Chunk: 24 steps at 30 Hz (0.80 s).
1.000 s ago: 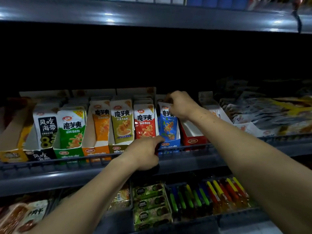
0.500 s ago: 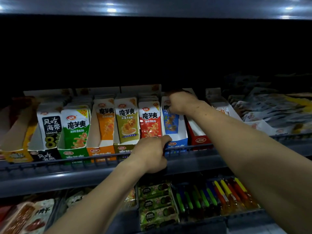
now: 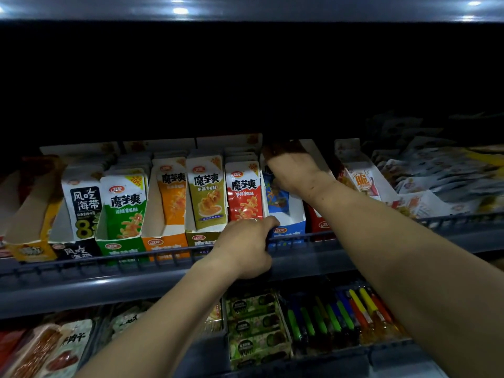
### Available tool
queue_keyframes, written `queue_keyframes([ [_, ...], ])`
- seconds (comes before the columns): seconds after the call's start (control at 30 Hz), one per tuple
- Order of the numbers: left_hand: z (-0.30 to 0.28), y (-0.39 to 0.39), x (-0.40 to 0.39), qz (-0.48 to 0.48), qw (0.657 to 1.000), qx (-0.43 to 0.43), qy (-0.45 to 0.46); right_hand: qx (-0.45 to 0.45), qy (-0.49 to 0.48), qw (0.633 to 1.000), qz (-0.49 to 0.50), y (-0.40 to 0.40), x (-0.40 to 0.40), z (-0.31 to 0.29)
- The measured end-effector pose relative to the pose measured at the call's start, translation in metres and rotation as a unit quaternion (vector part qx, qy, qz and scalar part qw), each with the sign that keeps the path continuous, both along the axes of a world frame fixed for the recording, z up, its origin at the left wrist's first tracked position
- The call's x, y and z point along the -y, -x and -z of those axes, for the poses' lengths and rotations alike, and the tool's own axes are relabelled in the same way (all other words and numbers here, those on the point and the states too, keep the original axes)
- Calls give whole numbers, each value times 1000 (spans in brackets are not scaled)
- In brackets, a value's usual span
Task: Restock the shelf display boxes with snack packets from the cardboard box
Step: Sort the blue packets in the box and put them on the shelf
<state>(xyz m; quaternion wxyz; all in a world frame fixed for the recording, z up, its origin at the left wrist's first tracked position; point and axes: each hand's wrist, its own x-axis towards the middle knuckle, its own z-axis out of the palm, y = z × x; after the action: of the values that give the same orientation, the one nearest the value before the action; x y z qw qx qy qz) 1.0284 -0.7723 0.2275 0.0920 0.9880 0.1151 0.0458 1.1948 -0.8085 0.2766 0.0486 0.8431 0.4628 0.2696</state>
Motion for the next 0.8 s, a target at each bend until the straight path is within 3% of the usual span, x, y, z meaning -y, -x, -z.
queue_keyframes([
  [0.17,2,-2,-2,1,1000,-7,-1,-13,-41,999,-18,13,11,-4],
  [0.33,0,5,-2,3,999,18,34,-72,-21,996,-55,30,41,-10],
  [0.6,0,65,-1,-11,965,254,66,-254,-94,957,-106,83,94,19],
  [0.8,73,146,16,-12,975,177,135,-418,-85,898,-109,154,126,114],
])
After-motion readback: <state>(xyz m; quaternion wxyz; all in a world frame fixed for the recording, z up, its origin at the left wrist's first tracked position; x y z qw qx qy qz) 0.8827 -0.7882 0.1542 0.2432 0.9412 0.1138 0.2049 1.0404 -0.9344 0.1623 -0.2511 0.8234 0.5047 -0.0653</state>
